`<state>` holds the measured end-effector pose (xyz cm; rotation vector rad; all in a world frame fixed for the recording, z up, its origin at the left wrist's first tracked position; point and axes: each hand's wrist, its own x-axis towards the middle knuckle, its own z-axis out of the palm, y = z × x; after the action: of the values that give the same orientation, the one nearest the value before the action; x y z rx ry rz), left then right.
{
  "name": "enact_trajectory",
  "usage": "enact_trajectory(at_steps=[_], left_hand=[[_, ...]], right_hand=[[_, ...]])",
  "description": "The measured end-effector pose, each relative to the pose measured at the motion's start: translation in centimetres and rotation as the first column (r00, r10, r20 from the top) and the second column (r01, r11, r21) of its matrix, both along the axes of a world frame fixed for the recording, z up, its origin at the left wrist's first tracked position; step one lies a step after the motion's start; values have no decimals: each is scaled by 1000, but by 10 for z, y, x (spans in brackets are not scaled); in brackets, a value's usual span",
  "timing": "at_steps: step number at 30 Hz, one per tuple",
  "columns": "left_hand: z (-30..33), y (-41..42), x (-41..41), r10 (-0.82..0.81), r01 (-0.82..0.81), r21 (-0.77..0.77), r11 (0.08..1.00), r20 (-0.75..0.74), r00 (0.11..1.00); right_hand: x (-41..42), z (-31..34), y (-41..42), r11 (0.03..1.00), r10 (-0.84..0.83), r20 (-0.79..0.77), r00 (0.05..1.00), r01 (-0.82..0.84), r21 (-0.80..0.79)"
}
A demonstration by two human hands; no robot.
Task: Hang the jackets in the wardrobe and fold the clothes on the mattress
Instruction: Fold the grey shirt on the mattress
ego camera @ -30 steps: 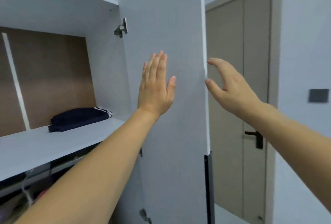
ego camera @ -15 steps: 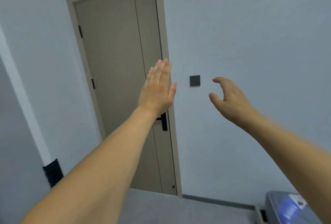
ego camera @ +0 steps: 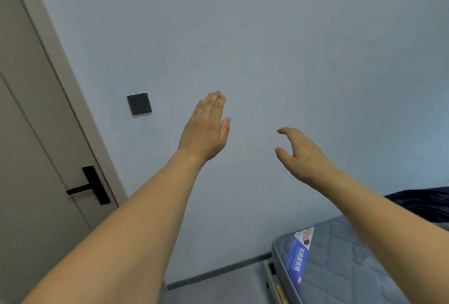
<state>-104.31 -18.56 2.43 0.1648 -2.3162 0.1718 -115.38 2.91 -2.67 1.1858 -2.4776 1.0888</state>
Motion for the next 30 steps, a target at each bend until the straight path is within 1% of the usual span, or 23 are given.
enact_trajectory(at_steps=[3,6,10,16,20,22,24,26,28,30], left_hand=[[-23,30,-88,-115,112,57,992,52,992],[-50,65,-174,-229,223,64,973,106,968],[-88,110,-278,-322,310,91,946,177,930],[-153,164,-413,-440,419,136,898,302,846],[-216,199,-500,-508,475,186,860,384,771],[-257,223,-544,-558,510,230,829,415,719],[-311,250,-582,-602,515,312,798,455,656],[-374,276,-612,-642,522,376,765,511,572],[-438,304,-635,-634,528,386,756,631,447],[-494,332,-659,-574,514,377,770,762,301]], right_hand=[[-66,-25,40,994,-109,52,993,107,35],[-134,-53,85,976,-216,90,972,212,52],[-217,-95,142,946,-322,153,934,311,91],[-318,-168,204,879,-475,292,830,461,122],[-372,-219,245,818,-572,339,747,548,172],[-396,-254,268,772,-633,344,694,597,216],[-415,-303,291,729,-684,328,652,623,284],[-426,-359,314,688,-725,332,603,634,353],[-434,-412,340,637,-771,342,537,655,407],[-448,-456,365,565,-824,345,449,693,447]])
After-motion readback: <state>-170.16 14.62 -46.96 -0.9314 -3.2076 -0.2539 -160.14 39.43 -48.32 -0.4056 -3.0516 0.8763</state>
